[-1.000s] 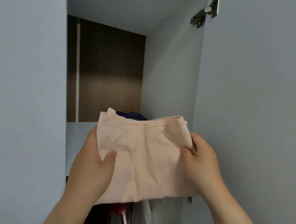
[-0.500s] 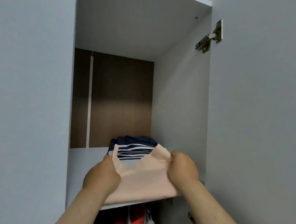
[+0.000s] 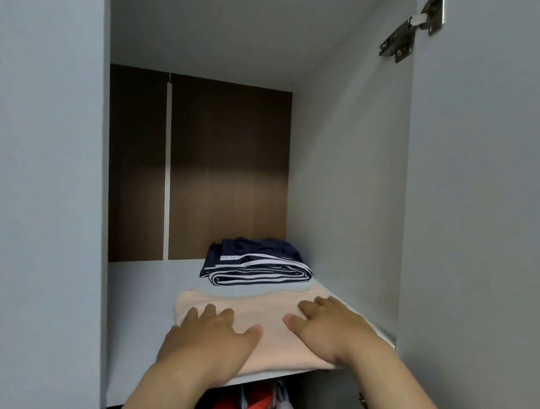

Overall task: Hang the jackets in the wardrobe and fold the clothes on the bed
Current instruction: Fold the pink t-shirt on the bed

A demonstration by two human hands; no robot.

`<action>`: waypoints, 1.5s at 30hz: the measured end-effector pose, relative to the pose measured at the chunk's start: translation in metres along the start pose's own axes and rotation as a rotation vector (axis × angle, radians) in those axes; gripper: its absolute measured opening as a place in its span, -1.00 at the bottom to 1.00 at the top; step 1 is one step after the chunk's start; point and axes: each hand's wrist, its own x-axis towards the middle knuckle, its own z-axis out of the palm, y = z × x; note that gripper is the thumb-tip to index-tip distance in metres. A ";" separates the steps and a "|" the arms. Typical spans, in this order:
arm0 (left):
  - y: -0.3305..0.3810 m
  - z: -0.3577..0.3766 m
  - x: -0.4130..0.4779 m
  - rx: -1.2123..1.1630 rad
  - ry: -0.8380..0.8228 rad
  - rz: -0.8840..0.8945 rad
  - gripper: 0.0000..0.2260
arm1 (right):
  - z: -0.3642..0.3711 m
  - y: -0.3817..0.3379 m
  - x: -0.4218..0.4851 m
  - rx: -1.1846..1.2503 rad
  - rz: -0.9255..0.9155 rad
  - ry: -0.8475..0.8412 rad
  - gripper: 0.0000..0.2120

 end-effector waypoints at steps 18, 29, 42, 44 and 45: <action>0.026 0.001 0.045 0.081 -0.063 -0.066 -0.26 | -0.005 -0.006 0.027 -0.115 -0.027 0.020 -0.49; 0.029 -0.004 0.073 0.092 -0.096 0.008 -0.27 | -0.011 0.012 0.052 -0.108 0.010 -0.097 -0.30; 0.024 -0.004 0.081 0.057 -0.094 -0.005 -0.24 | -0.005 0.016 0.073 -0.093 0.016 -0.095 -0.27; 0.024 -0.004 0.081 0.060 -0.083 0.005 -0.24 | -0.004 0.015 0.070 -0.092 0.013 -0.060 -0.32; 0.024 -0.004 0.081 0.062 -0.078 0.009 -0.23 | -0.003 0.015 0.068 -0.089 0.009 -0.027 -0.37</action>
